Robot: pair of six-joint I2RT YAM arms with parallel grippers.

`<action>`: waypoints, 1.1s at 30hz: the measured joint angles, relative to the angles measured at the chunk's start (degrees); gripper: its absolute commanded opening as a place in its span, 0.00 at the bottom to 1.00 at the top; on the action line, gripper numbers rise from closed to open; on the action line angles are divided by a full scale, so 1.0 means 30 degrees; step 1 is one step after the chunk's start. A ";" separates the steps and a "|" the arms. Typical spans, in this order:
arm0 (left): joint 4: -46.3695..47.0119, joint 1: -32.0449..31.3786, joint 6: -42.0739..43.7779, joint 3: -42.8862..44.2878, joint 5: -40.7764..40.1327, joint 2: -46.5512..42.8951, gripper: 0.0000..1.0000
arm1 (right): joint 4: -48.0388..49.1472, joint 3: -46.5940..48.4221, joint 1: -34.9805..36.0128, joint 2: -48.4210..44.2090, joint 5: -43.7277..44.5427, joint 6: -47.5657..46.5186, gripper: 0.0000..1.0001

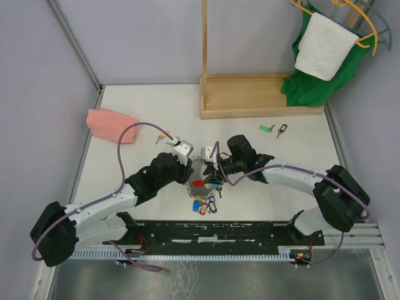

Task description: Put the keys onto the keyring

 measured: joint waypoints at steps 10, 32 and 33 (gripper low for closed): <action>0.1355 0.2747 -0.7198 -0.5224 -0.1078 -0.1756 0.44 | -0.1020 0.3337 0.2229 0.3796 0.4197 0.3366 0.42; 0.4532 0.4823 -1.0703 -0.7752 0.0597 -0.1698 0.43 | -0.7140 1.1096 0.3242 1.0426 0.8706 0.8903 0.34; 0.4575 0.4823 -1.0703 -0.7774 0.0699 -0.1654 0.42 | -0.7235 1.1162 0.3257 1.0491 0.8706 0.8969 0.34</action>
